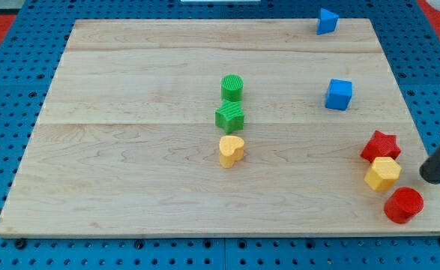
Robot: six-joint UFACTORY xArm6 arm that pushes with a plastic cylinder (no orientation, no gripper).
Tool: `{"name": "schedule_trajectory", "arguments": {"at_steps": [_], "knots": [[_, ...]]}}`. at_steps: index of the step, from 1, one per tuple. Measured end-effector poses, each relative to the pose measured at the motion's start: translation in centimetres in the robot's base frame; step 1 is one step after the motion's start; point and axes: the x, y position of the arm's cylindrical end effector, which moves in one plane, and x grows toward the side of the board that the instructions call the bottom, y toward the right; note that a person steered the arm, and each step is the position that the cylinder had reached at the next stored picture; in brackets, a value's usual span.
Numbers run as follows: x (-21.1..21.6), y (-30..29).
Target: Move the yellow hexagon diagonally to the bottom left of the yellow heart
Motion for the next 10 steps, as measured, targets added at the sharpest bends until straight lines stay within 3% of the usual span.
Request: {"name": "schedule_trajectory", "arguments": {"at_steps": [3,6,10], "knots": [[0.2,-9.7],[-2.4,-13.0],[1.9,-13.4]]}}
